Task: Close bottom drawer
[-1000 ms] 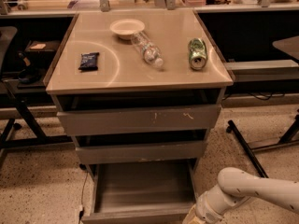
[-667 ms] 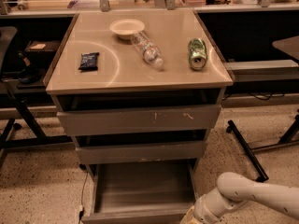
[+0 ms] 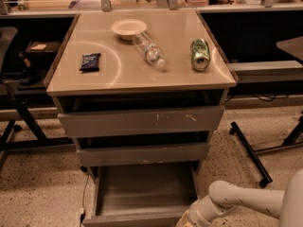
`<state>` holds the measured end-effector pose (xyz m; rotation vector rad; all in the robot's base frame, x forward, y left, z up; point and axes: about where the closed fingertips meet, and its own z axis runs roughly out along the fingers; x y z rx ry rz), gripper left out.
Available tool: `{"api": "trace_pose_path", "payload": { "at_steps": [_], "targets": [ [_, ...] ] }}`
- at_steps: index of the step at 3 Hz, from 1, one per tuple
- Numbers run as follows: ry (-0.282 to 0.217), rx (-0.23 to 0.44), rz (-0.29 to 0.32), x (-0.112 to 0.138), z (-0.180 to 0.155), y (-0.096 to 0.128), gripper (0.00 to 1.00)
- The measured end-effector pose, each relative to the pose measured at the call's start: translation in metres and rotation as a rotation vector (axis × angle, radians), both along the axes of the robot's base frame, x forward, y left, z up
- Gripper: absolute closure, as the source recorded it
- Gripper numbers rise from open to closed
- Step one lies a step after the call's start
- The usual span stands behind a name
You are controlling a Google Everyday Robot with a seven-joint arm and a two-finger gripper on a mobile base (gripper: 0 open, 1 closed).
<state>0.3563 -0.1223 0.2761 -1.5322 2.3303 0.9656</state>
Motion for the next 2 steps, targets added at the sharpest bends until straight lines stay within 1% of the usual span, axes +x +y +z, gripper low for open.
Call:
{"api": "trace_pose_path", "payload": {
  "at_steps": [2],
  "targets": [
    [-0.04,-0.088,0.044,0.024,-0.044,0.007,1.0]
  ]
}}
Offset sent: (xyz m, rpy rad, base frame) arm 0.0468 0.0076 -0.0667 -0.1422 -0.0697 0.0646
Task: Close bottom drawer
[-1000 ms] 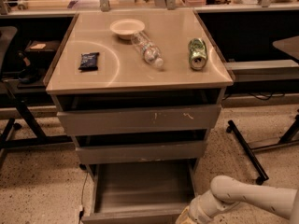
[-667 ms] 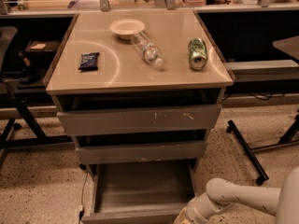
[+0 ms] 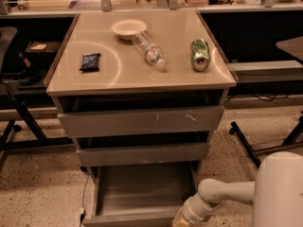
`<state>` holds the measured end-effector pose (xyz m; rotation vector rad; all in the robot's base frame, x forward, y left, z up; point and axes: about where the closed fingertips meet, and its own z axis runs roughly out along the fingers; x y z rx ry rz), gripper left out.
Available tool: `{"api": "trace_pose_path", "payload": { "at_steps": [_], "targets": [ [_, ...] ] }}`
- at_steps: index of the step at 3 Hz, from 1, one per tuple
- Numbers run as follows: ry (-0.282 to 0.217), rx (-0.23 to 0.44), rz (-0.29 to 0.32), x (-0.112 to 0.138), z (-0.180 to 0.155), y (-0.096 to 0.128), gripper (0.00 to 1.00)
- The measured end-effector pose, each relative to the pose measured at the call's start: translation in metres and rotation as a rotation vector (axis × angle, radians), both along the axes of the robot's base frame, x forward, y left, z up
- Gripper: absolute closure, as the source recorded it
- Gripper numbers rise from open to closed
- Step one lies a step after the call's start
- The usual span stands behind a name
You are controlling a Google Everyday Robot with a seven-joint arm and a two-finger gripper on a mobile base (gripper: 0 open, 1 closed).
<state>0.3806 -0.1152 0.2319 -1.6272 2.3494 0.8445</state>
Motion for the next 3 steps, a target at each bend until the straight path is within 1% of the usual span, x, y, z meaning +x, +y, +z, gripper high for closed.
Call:
{"api": "trace_pose_path", "payload": {
  "at_steps": [1,2,3],
  "targets": [
    [-0.011,-0.022,0.012,0.012,-0.016,0.0,1.0],
    [-0.008,-0.035,0.014,0.017,-0.029,-0.002,1.0],
    [-0.008,-0.035,0.014,0.017,-0.029,-0.002,0.81]
  ]
}}
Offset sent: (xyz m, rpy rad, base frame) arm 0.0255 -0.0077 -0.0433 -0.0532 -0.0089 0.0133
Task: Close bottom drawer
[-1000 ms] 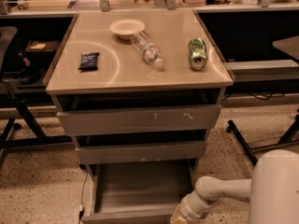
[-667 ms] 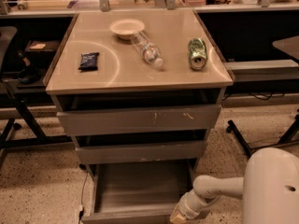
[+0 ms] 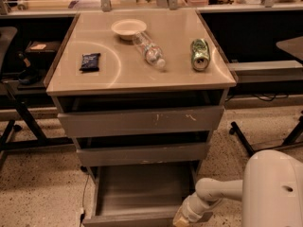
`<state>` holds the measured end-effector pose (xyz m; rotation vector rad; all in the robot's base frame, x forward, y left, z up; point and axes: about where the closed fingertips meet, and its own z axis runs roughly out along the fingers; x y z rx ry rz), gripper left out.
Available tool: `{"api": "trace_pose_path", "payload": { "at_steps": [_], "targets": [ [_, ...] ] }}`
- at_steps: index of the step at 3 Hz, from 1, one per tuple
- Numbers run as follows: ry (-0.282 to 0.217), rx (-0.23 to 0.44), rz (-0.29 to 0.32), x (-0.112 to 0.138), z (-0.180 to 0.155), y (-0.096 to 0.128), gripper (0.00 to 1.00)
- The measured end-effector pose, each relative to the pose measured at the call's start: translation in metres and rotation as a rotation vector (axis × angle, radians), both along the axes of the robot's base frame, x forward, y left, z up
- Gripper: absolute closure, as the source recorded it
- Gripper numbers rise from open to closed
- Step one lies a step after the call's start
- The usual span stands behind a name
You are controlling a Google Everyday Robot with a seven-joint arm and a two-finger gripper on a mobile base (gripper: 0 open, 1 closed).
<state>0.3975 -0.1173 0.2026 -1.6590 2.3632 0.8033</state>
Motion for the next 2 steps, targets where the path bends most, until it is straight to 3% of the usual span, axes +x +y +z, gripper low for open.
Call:
{"api": "trace_pose_path", "payload": {
  "at_steps": [2],
  "targets": [
    [0.0,0.0,0.0,0.0,0.0,0.0,0.36]
  ]
}}
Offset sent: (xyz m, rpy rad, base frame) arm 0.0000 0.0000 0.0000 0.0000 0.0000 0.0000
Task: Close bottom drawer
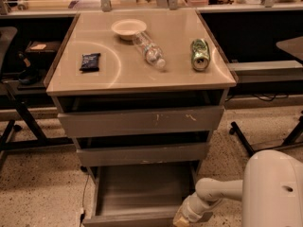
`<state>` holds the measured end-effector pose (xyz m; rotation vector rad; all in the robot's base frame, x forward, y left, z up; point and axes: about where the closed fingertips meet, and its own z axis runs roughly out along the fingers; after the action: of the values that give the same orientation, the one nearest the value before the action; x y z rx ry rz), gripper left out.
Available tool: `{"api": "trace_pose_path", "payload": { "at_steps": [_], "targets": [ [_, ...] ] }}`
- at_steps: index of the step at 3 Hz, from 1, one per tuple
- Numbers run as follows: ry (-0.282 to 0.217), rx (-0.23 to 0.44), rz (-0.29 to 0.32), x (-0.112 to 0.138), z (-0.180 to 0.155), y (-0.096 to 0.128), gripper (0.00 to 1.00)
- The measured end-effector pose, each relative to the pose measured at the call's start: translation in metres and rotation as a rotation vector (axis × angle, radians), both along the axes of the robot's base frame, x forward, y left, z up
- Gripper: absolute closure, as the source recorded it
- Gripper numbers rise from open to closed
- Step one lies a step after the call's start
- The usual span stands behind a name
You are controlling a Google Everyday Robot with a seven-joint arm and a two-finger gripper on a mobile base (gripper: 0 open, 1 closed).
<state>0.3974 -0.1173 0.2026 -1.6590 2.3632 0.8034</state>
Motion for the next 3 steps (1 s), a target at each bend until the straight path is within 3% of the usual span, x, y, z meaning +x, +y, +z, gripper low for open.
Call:
{"api": "trace_pose_path", "payload": {
  "at_steps": [1,2,3],
  "targets": [
    [0.0,0.0,0.0,0.0,0.0,0.0,0.12],
    [0.0,0.0,0.0,-0.0001,-0.0001,0.0001,0.0],
    [0.0,0.0,0.0,-0.0001,-0.0001,0.0001,0.0]
  ]
}}
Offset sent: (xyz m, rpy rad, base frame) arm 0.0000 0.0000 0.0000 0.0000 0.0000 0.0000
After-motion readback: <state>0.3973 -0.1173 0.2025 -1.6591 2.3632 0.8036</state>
